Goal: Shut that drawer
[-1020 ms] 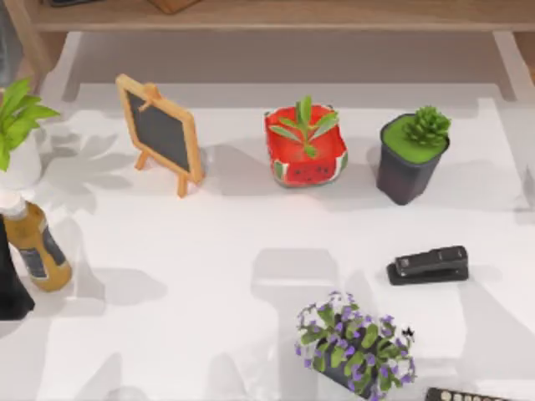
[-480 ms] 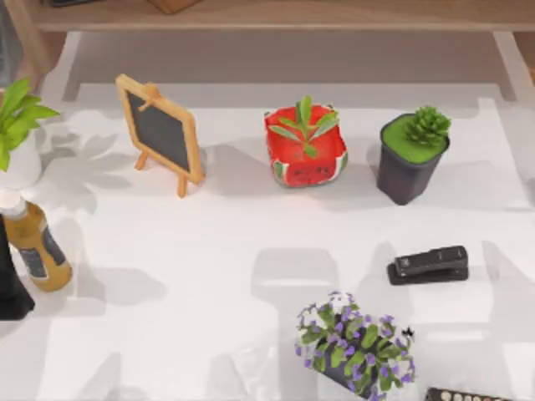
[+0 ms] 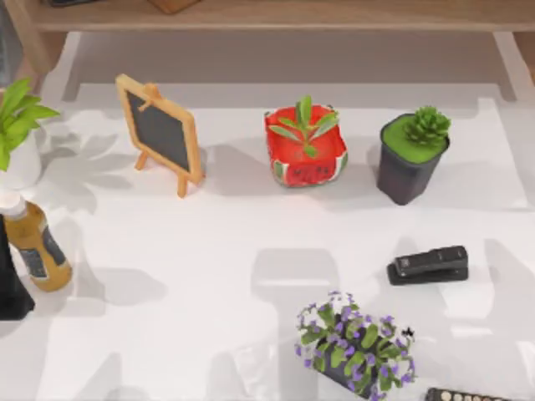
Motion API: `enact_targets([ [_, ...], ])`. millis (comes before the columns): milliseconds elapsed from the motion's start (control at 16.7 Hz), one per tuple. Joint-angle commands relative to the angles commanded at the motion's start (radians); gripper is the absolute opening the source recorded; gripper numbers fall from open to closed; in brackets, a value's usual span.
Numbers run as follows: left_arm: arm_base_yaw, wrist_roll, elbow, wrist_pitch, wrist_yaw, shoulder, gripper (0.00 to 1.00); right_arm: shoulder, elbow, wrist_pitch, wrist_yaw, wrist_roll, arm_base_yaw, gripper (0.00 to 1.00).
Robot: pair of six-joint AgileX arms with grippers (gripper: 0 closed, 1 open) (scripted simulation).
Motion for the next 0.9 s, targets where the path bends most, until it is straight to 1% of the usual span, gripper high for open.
enact_targets([
  [240,0.000,0.000,0.000,0.000,0.000,0.000,1.00,0.137,-0.032,0.151,-0.052,-0.256,-0.067,1.00],
  [600,0.000,0.000,0.000,0.000,0.000,0.000,1.00,0.417,-0.066,0.426,-0.142,-0.725,-0.171,1.00],
  [900,0.000,0.000,0.000,0.000,0.000,0.000,1.00,0.656,-0.053,0.651,-0.207,-1.098,-0.237,1.00],
])
